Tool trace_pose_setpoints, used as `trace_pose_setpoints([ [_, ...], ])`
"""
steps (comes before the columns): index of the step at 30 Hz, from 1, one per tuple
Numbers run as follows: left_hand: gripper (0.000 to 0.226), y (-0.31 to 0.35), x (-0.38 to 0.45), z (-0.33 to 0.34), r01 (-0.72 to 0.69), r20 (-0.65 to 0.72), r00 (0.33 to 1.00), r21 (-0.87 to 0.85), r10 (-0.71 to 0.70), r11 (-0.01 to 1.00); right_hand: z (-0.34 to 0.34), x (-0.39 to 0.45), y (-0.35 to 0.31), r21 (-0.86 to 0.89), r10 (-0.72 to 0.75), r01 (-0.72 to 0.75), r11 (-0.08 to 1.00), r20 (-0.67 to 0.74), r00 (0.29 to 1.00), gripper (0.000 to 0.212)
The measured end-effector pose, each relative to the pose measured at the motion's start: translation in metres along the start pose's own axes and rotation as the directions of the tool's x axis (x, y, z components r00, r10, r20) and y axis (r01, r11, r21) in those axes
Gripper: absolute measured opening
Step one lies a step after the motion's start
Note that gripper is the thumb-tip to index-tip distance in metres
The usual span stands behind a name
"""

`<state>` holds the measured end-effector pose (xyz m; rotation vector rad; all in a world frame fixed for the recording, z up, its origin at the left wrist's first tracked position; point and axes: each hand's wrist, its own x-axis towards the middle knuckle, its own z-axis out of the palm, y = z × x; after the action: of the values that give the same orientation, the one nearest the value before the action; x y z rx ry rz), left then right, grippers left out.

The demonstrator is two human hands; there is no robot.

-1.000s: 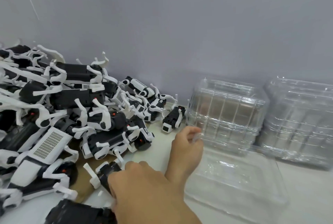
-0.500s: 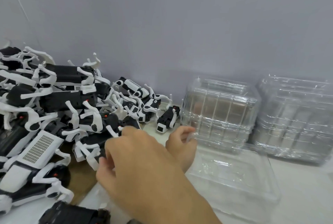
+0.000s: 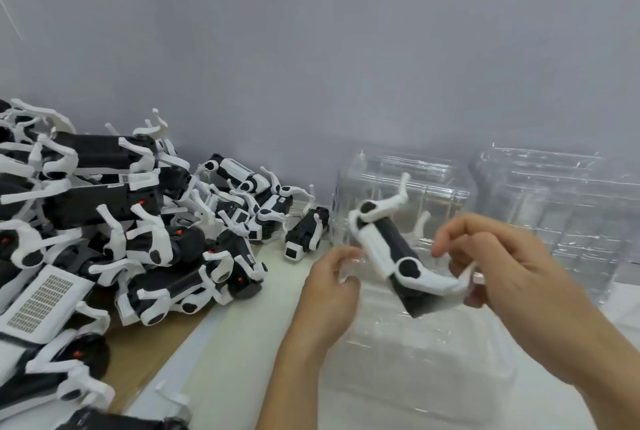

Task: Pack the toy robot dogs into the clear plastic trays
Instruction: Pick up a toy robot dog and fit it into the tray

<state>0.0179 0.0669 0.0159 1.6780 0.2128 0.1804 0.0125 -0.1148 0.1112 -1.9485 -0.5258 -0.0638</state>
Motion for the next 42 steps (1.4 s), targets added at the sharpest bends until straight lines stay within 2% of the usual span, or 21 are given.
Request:
trace_pose_setpoints([
  [4, 0.042, 0.001, -0.001, -0.003, -0.027, -0.024, 0.999, 0.053, 0.028, 0.998, -0.017, -0.002, 0.031, 0.018, 0.091, -0.09, 0.996, -0.077, 0.993, 0.036],
  [7, 0.038, 0.002, -0.002, -0.006, -0.057, -0.047, 0.997, 0.141, 0.064, 0.988, -0.024, -0.001, 0.039, 0.105, 0.12, -0.11, 0.988, -0.097, 0.988, 0.038],
  [9, 0.032, 0.005, -0.001, -0.008, -0.106, -0.114, 0.985, 0.178, 0.128, 0.978, -0.026, -0.001, 0.041, 0.166, 0.147, -0.133, 0.977, -0.078, 0.986, 0.04],
  [12, 0.026, 0.013, -0.001, -0.009, -0.258, -0.205, 0.934, 0.172, 0.291, 0.951, -0.026, 0.0, 0.04, 0.301, 0.182, -0.165, 0.939, -0.028, 0.983, 0.037],
  [14, 0.023, 0.021, -0.003, -0.008, -0.342, -0.197, 0.916, 0.067, 0.349, 0.937, -0.024, 0.001, 0.032, 0.433, 0.188, -0.176, 0.884, 0.014, 0.982, 0.027],
  [16, 0.03, 0.027, -0.005, -0.006, -0.374, -0.153, 0.922, -0.128, 0.354, 0.918, -0.022, 0.001, 0.023, 0.573, 0.186, -0.2, 0.795, 0.085, 0.979, 0.013],
  [19, 0.04, 0.034, -0.008, -0.006, -0.302, -0.039, 0.947, -0.448, 0.32, 0.841, -0.012, 0.0, 0.017, 0.73, 0.166, -0.271, 0.627, 0.215, 0.962, 0.008],
  [22, 0.028, 0.039, -0.012, -0.008, -0.252, 0.047, 0.931, -0.633, 0.361, 0.732, 0.0, 0.001, 0.016, 0.808, 0.195, -0.339, 0.482, 0.278, 0.94, 0.011],
  [24, 0.026, 0.042, -0.013, -0.011, -0.235, 0.04, 0.931, -0.696, 0.364, 0.679, 0.006, 0.003, 0.015, 0.827, 0.211, -0.343, 0.446, 0.275, 0.938, 0.012],
  [27, 0.038, 0.046, -0.013, -0.013, -0.228, -0.038, 0.954, -0.734, 0.297, 0.64, 0.013, 0.006, 0.014, 0.826, 0.267, -0.32, 0.464, 0.214, 0.94, 0.023],
  [29, 0.037, 0.046, -0.012, -0.014, -0.234, -0.088, 0.964, -0.73, 0.251, 0.642, 0.015, 0.008, 0.014, 0.778, 0.328, -0.268, 0.568, 0.085, 0.941, 0.029],
  [31, 0.027, 0.045, -0.011, -0.014, -0.24, -0.122, 0.967, -0.723, 0.222, 0.647, 0.017, 0.008, 0.015, 0.602, 0.286, -0.139, 0.786, -0.154, 0.946, 0.024],
  [32, 0.027, 0.046, -0.011, -0.013, -0.239, -0.137, 0.969, -0.722, 0.205, 0.65, 0.018, 0.007, 0.014, 0.482, 0.204, -0.048, 0.875, -0.276, 0.939, 0.021],
  [34, 0.035, 0.05, -0.011, -0.01, -0.223, -0.153, 0.975, -0.718, 0.164, 0.659, 0.018, 0.003, 0.01, 0.238, -0.047, 0.155, 0.959, -0.407, 0.912, 0.038],
  [36, 0.032, 0.052, -0.012, -0.008, -0.202, -0.167, 0.979, -0.7, 0.119, 0.685, 0.018, 0.001, 0.008, 0.004, -0.274, 0.298, 0.954, -0.388, 0.88, 0.054],
  [38, 0.021, 0.054, -0.011, -0.007, -0.188, -0.182, 0.979, -0.654, 0.089, 0.733, 0.021, 0.001, 0.009, -0.226, -0.401, 0.347, 0.91, -0.273, 0.875, 0.064],
  [40, 0.018, 0.056, -0.012, -0.006, -0.182, -0.179, 0.98, -0.6, 0.09, 0.779, 0.025, 0.003, 0.014, -0.395, -0.403, 0.311, 0.864, -0.174, 0.899, 0.072],
  [42, 0.026, 0.061, -0.013, -0.004, -0.179, -0.158, 0.981, -0.554, 0.109, 0.813, 0.029, 0.004, 0.022, -0.499, -0.355, 0.228, 0.836, -0.175, 0.918, 0.078],
])
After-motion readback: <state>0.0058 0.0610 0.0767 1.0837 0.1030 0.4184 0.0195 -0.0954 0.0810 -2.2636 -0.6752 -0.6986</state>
